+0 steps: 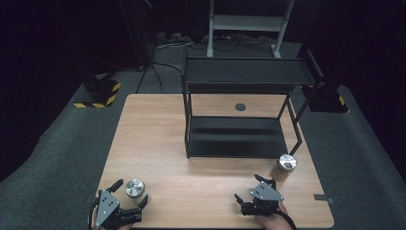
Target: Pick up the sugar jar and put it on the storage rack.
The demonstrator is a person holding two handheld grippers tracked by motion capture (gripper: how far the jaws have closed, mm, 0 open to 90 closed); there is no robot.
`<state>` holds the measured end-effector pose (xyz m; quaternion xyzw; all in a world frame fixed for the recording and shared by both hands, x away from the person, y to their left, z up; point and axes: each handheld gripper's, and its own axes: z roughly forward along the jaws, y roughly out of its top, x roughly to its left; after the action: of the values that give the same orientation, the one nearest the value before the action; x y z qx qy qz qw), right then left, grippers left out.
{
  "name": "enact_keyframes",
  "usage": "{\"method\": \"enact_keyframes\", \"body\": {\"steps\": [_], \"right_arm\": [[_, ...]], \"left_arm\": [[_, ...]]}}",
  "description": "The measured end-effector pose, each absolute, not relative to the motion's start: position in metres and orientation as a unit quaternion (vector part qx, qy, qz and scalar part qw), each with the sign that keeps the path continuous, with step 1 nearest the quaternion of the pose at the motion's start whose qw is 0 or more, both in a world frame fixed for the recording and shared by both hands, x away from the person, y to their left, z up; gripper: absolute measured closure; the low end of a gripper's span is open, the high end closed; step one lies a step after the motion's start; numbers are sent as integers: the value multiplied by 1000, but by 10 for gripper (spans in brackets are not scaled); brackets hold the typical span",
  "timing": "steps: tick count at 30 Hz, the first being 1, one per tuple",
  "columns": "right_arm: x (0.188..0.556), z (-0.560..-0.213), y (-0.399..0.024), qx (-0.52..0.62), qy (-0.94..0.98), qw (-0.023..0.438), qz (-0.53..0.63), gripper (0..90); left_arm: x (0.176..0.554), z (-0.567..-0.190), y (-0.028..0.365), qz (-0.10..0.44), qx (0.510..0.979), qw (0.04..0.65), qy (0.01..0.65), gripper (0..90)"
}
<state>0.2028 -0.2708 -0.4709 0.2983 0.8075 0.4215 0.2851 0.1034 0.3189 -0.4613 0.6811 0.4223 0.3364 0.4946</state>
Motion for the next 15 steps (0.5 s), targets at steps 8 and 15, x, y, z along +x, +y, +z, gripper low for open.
{"method": "enact_keyframes", "body": {"steps": [8, 15], "right_arm": [[203, -470, -271, 298, 808, 284, 421, 0], [204, -471, -271, 298, 808, 283, 422, 0]], "left_arm": [[104, -469, 325, 337, 673, 503, 424, 4], [108, -475, 327, 324, 669, 511, 431, 13]]}}
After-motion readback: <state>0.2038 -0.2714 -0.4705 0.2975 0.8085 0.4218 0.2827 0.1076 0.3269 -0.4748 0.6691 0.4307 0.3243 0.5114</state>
